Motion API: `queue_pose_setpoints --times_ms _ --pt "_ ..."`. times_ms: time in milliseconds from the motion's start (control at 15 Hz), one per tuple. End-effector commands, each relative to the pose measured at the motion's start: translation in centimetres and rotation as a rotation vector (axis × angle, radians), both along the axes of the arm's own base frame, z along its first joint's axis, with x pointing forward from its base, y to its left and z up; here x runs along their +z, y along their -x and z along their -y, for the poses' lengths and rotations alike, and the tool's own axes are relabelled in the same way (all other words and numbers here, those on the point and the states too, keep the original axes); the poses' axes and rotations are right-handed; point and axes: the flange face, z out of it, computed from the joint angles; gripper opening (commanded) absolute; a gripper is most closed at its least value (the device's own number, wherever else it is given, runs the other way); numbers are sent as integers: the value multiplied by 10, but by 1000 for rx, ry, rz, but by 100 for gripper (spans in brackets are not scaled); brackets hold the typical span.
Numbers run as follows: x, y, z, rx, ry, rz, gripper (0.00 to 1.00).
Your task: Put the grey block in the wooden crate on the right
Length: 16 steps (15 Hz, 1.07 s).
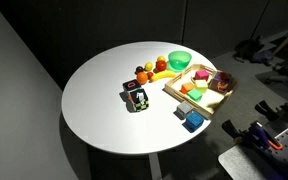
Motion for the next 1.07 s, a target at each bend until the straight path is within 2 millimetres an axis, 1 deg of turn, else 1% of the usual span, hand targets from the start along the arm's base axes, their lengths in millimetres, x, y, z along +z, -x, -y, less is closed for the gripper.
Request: queue_pose_setpoints --times_ms 0,467,600,800,1000 --pt "1 0 0 0 0 -1 100" --pt "1 0 0 0 0 0 100" --pt "0 -3 -2 0 2 2 100" --pt "-3 -11 -11 30 -2 18 100" --pt "-7 -21 -28 78 9 46 100"
